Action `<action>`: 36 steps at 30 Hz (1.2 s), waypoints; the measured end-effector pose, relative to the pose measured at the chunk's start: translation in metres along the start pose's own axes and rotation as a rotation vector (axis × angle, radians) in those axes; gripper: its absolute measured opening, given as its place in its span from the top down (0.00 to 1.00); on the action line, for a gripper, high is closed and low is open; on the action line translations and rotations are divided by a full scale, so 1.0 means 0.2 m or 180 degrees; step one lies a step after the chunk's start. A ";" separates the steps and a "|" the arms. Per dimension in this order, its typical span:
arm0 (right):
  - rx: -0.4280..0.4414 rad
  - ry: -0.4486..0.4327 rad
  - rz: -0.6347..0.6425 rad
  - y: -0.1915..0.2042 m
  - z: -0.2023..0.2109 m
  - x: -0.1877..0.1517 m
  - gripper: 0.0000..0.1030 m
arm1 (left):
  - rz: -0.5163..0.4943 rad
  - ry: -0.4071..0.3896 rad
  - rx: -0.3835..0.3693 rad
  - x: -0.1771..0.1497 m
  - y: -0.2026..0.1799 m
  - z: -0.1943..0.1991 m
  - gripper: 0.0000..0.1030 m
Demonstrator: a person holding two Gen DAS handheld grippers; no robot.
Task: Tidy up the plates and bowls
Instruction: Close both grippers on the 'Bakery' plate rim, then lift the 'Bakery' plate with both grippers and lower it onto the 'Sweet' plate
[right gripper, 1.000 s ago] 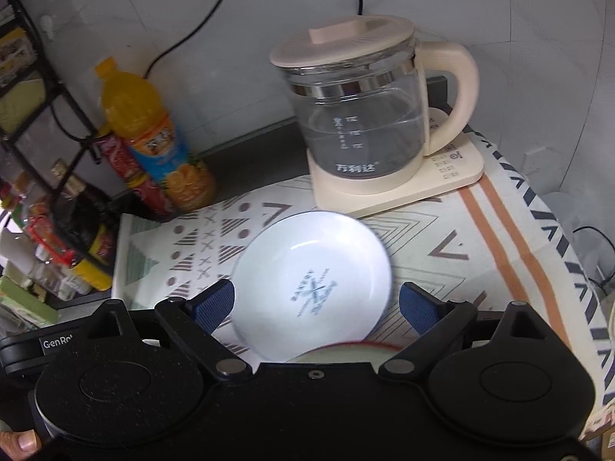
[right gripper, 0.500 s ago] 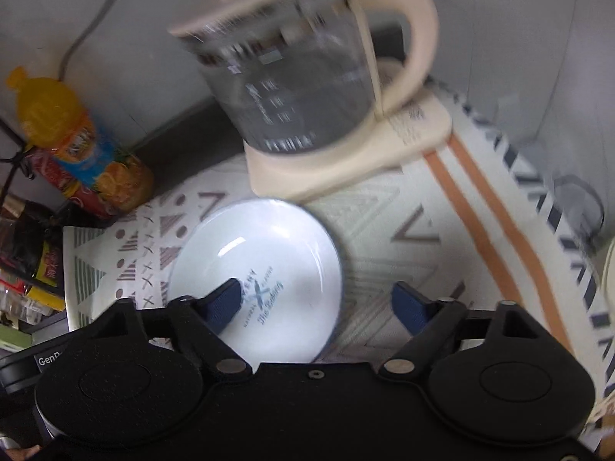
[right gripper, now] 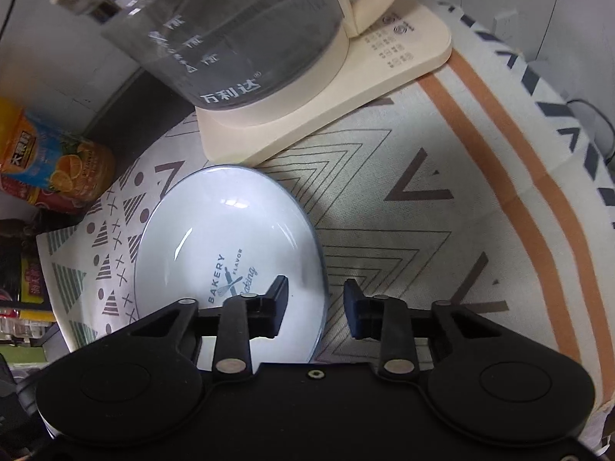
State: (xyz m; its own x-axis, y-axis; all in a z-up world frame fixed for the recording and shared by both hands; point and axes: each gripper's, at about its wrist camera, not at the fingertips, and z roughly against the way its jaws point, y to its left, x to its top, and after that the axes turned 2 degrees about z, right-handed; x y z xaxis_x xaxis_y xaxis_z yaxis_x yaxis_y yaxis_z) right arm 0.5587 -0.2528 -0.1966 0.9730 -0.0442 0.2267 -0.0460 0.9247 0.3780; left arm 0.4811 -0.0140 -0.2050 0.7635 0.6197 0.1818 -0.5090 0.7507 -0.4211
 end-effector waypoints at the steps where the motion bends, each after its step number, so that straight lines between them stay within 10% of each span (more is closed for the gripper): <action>1: 0.0001 0.0016 -0.0021 -0.01 -0.01 0.01 0.76 | 0.0007 0.0010 -0.0009 0.00 0.00 -0.01 0.84; 12: 0.0061 0.0155 -0.0090 -0.02 -0.10 0.03 0.84 | 0.0011 0.0022 -0.0048 0.03 0.01 -0.03 0.88; 36: 0.0660 -0.0381 0.0296 0.23 0.16 -0.06 0.89 | -0.0002 -0.0779 -0.0134 0.03 0.09 0.43 0.88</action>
State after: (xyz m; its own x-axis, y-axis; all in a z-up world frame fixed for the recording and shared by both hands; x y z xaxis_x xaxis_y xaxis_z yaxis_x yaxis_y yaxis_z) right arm 0.5387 -0.2219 -0.1535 0.9291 -0.0184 0.3693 -0.1917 0.8300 0.5238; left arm 0.4430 0.0238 -0.1361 0.6422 0.6601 0.3897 -0.4878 0.7441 -0.4566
